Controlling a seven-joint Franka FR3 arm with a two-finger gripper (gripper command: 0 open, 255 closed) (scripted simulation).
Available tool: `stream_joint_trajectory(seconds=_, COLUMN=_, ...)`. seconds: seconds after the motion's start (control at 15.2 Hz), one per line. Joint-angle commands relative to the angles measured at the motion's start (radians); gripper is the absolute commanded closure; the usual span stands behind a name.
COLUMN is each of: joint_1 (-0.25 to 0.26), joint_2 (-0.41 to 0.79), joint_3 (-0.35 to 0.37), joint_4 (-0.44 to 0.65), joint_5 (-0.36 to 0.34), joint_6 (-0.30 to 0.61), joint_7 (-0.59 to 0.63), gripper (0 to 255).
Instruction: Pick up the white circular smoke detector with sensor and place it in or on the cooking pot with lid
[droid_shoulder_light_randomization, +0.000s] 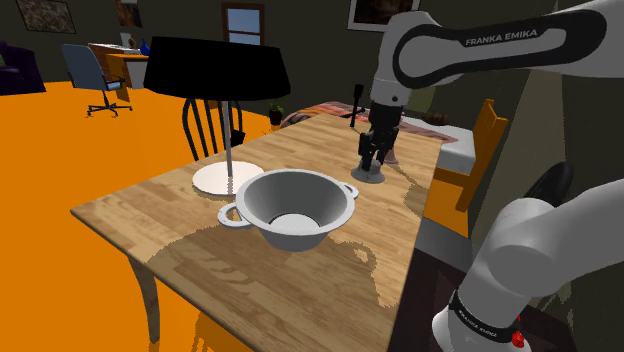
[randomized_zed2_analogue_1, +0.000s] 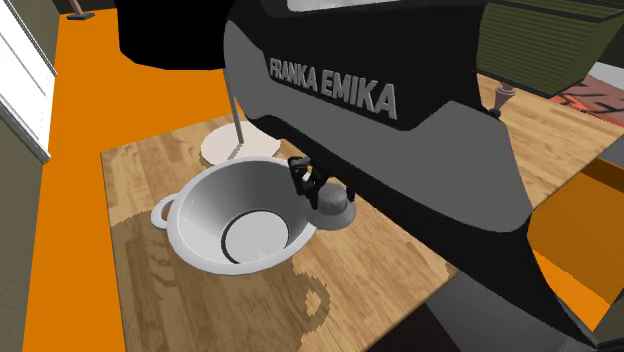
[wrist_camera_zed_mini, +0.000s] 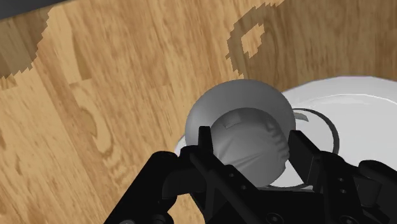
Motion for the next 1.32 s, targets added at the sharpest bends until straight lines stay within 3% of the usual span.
stream_joint_trajectory(seconds=0.0, joint_1=0.016, joint_2=0.059, joint_3=0.029, joint_4=0.049, joint_5=0.018, joint_6=0.01, joint_7=0.034, gripper=255)
stream_joint_trajectory(seconds=0.86, joint_1=0.081, joint_2=0.477, joint_3=0.184, joint_4=0.461, joint_5=0.046, joint_6=0.02, joint_7=0.245, gripper=255)
stream_joint_trajectory(seconds=1.25, joint_1=0.082, joint_2=0.485, joint_3=0.186, joint_4=0.388, joint_5=0.046, joint_6=0.1, joint_7=0.245, gripper=255)
